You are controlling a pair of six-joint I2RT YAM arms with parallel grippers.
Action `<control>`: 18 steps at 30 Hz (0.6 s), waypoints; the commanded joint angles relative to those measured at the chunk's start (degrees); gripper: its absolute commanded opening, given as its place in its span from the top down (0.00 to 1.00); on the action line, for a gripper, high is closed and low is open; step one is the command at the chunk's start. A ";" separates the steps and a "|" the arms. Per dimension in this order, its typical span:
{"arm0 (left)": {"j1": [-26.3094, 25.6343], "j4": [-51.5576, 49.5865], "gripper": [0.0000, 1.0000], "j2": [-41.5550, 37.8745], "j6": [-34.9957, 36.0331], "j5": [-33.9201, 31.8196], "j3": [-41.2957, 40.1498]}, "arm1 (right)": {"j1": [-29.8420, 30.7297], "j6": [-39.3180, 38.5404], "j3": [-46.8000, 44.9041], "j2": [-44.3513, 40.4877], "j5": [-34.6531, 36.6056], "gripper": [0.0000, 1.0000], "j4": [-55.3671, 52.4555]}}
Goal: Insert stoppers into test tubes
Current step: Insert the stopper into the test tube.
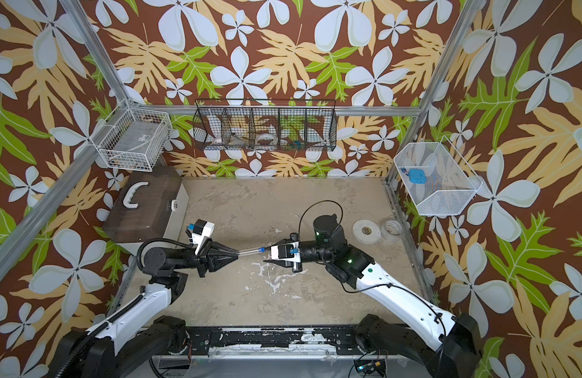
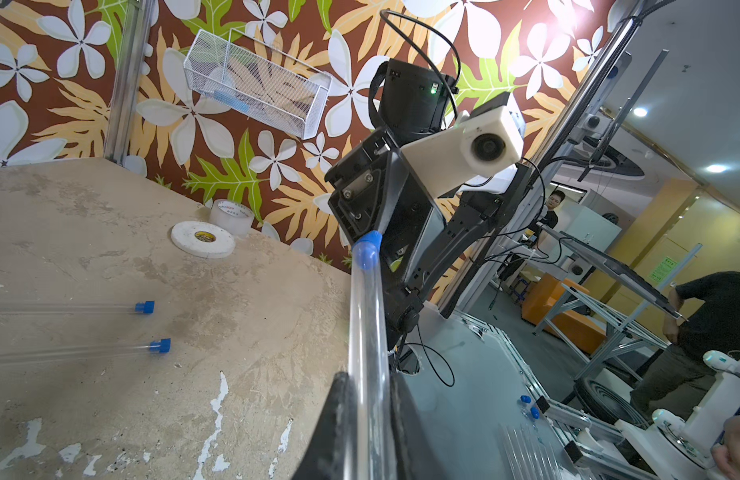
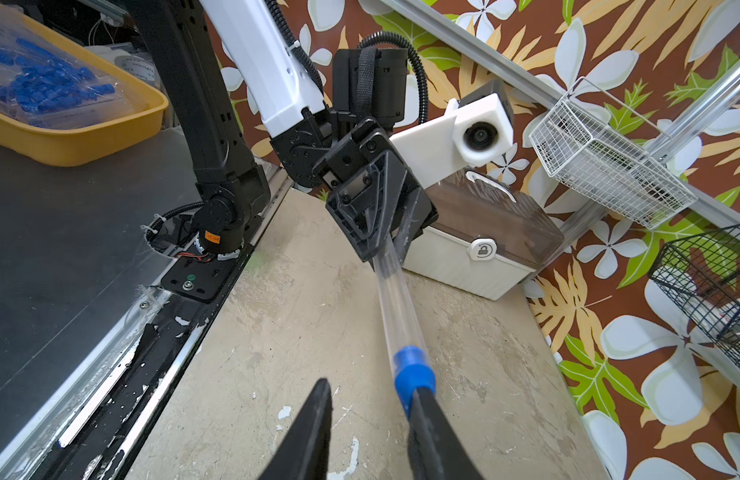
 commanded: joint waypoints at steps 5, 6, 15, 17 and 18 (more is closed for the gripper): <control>-0.34 4.48 1.00 0.07 0.06 -0.37 0.75 | -0.24 2.90 -0.58 -0.18 -1.89 0.67 -1.05; -0.40 4.51 1.00 0.07 0.06 -0.30 0.75 | -0.46 3.46 -0.66 -0.32 -2.15 0.67 -0.66; -0.39 4.50 1.00 0.07 0.10 -0.40 0.69 | -0.93 5.83 -0.14 -0.43 -3.08 0.67 -0.89; -0.40 4.48 1.00 -0.02 0.15 -0.28 0.67 | -1.01 6.03 -0.14 -0.60 -2.99 0.67 -0.72; -0.38 4.51 1.00 -0.02 0.14 -0.28 0.67 | -1.05 6.29 -0.14 -0.60 -3.07 0.67 -0.58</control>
